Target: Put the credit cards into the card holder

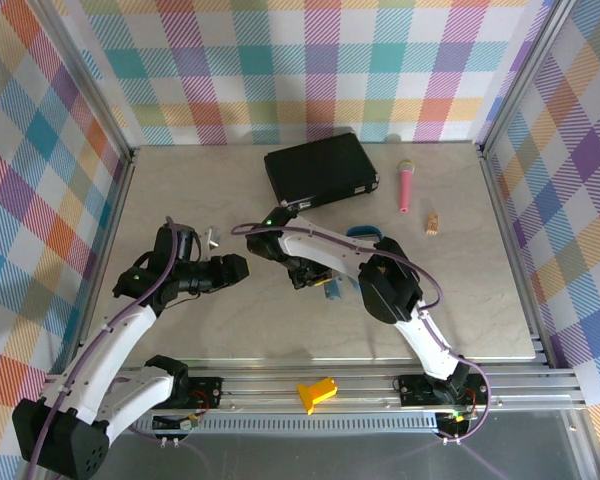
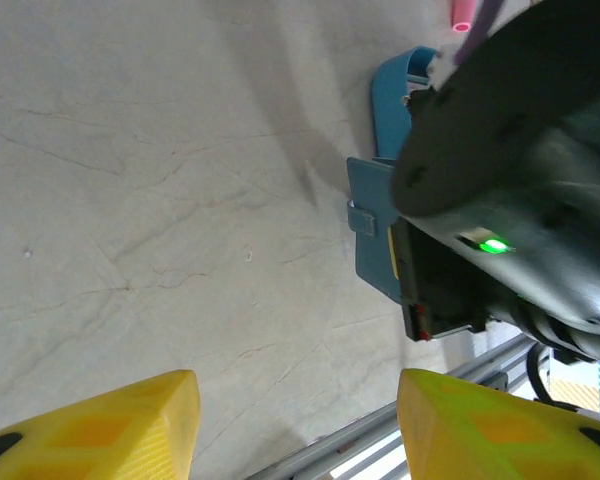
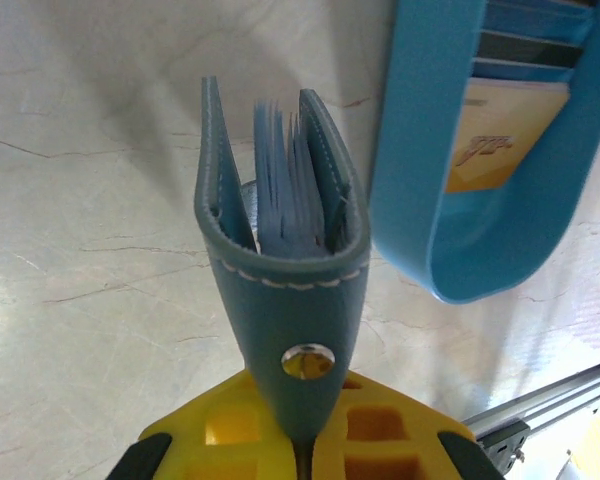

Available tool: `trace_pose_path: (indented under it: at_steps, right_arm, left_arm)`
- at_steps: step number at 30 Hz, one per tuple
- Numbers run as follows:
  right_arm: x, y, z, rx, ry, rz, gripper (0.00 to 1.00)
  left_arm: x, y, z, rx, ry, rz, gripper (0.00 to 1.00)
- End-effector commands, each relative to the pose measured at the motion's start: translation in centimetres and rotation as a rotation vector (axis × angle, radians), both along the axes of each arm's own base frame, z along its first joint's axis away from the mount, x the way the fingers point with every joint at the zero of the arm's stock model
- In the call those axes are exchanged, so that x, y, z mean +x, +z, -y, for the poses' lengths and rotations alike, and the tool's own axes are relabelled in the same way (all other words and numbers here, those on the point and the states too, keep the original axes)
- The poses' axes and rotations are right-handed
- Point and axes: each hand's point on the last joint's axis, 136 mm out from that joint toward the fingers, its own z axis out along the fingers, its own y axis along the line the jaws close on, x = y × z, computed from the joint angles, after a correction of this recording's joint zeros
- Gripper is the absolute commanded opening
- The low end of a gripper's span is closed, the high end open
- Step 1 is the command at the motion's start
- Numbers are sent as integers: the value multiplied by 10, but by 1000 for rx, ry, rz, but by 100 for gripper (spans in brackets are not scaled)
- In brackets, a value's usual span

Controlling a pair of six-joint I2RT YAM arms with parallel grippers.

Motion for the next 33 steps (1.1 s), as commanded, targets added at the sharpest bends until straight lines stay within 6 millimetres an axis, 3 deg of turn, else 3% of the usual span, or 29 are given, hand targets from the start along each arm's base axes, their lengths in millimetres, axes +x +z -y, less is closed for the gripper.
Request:
trace_pose_path:
  at_steps: [1,7,13,18,23,27,33]
  right_arm:
    - [-8,0,-7,15,-20,-35,4]
    - [-15,-25,-42,156,-32,-93,26]
    - [-13,-32,-76,301,-48,-107,39]
    - [-10,-10,-99,448,-41,-68,42]
    - [-6,32,-117,715,-27,1,48]
    - [-3,65,-106,900,1,54,50]
    - [-1,102,-34,1085,29,161,53]
  left_arm:
    - [-6,11,-6,4,7,15,55]
    - [-15,13,-11,-2,19,22,56]
    - [-24,15,-16,0,26,29,56]
    - [-29,11,-19,8,34,15,57]
    - [-35,4,-16,-6,14,9,57]
    - [-39,1,-9,-50,-26,21,57]
    - [-35,13,12,-197,-66,74,58]
